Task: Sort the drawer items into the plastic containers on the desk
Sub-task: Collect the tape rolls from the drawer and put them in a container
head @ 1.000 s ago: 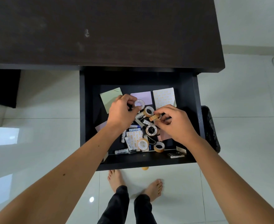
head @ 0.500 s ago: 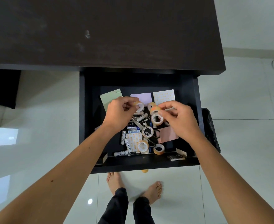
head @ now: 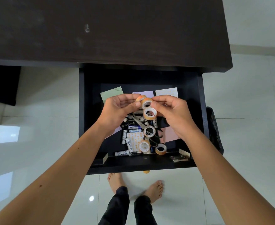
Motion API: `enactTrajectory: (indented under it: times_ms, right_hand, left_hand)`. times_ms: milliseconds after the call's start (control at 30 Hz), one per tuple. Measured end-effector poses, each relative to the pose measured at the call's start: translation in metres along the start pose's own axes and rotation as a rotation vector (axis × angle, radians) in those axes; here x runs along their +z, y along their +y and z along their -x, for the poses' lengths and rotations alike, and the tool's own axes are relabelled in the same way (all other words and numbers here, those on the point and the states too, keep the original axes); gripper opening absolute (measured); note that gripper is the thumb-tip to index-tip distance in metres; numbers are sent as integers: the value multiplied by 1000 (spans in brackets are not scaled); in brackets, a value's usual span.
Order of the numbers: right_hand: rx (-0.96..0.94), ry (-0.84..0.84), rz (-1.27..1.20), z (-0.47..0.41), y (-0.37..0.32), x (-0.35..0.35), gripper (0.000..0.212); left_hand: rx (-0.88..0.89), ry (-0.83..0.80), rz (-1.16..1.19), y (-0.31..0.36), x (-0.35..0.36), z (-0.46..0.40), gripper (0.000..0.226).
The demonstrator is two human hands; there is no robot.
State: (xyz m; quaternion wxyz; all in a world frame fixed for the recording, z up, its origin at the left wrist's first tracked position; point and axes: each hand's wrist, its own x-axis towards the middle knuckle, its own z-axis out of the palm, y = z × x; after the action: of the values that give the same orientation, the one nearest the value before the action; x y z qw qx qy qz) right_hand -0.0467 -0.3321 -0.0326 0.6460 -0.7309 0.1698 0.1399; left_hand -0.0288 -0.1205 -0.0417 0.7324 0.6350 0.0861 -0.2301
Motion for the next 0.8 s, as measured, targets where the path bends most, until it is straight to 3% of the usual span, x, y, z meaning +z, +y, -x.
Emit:
enactTrajectory:
  times_ms: [233,433,800]
  right_hand:
    - [12,-29,-17,2,0,10,19]
    - [-26,-83,25,8,3,6,30]
    - [-206,126,86,5,4,17,19]
  left_hand:
    - [-9,23,-38,-6,2,6,39]
    - [-13,87,-43,-11,-1,7,36]
    - [-68,49,67,-15,-4,13,44]
